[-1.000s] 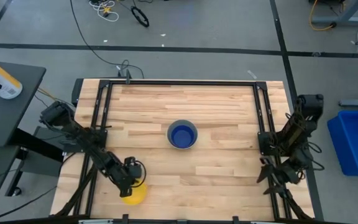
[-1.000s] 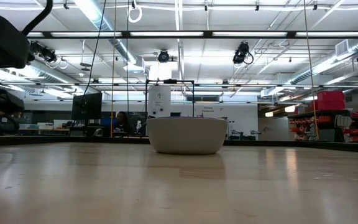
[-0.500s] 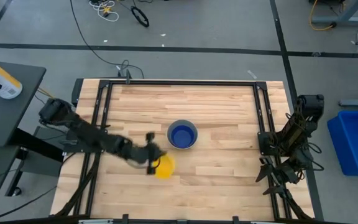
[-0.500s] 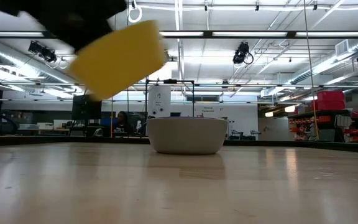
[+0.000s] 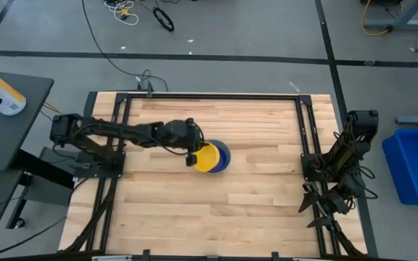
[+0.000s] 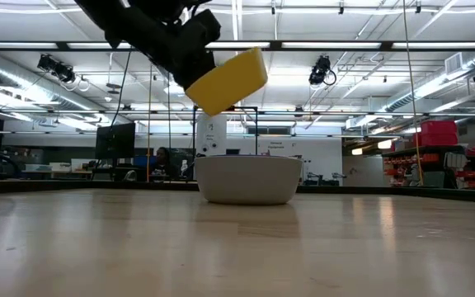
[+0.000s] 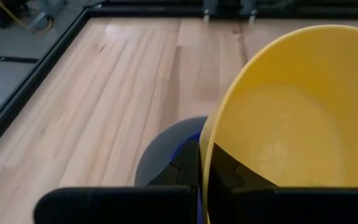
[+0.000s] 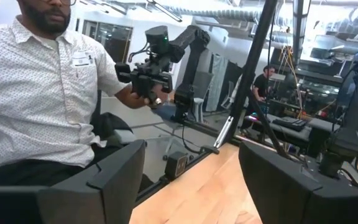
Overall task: Nest bowls inside each other
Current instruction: Stack the yellow bowl on the blue bowl
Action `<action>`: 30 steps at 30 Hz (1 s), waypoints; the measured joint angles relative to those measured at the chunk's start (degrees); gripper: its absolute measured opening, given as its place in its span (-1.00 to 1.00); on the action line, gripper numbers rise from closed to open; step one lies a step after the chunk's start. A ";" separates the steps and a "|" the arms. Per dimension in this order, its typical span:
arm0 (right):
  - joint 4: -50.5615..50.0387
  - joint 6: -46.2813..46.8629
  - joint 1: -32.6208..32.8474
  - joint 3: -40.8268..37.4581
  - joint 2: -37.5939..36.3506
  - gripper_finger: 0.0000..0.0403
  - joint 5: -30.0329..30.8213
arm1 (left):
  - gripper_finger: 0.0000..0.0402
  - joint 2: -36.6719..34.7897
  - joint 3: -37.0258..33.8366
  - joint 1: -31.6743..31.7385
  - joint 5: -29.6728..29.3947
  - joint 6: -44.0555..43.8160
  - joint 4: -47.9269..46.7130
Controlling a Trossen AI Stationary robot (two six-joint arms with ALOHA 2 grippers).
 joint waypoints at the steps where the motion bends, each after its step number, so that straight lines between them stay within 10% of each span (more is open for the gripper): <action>1: -0.04 0.06 0.00 0.00 0.00 0.33 0.04 | -0.97 1.00 0.77 0.40 0.66 -0.01 0.41; 17: -0.11 3.01 0.13 0.02 -0.02 0.15 0.11 | -0.97 23.34 25.82 1.05 0.23 3.28 -28.40; 30: 0.38 5.65 -0.04 0.02 -0.02 0.11 0.13 | -0.97 25.28 26.43 3.01 8.64 3.35 -35.15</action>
